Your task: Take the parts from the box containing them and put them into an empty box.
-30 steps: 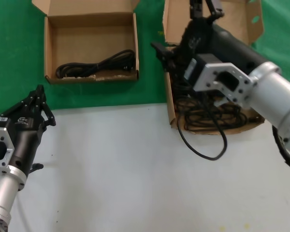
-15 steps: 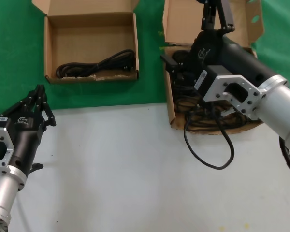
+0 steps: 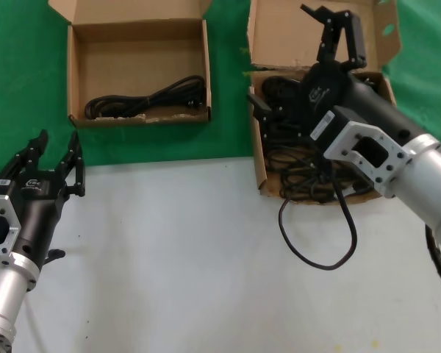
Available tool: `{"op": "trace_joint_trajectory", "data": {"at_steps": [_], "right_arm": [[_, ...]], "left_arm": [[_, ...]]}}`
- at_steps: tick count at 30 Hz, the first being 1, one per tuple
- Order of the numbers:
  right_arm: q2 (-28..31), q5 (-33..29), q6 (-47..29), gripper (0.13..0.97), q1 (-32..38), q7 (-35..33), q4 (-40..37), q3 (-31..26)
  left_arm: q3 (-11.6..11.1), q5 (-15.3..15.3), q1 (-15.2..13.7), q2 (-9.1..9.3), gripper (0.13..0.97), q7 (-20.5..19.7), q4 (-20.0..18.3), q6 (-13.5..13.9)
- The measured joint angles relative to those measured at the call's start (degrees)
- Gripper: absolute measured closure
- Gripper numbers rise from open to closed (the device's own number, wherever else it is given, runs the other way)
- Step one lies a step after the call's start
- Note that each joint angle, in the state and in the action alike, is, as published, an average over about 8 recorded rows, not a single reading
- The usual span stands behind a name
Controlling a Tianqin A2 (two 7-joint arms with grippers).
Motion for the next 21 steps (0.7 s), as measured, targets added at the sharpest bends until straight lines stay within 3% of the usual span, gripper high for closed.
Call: {"op": "trace_joint_trajectory", "data": {"at_steps": [8, 16, 21], "right_arm": [[0.24, 5.54, 3.03, 0.129, -2.48, 0.54, -1.64, 0.76], [0.48, 11.09, 6.07, 0.129, -4.96, 1.08, -3.28, 1.51], [0.63, 14.55, 7.96, 0.129, -6.51, 1.41, -4.3, 1.98]], "left_arm": [[-0.07, -0.13, 0.13, -0.02, 0.72, 0.1, -0.01, -0.13], [-0.15, -0.27, 0.26, -0.05, 0.515, 0.21, -0.01, -0.26], [-0.2, -0.36, 0.34, -0.06, 0.491, 0.27, -0.02, -0.34]]}}
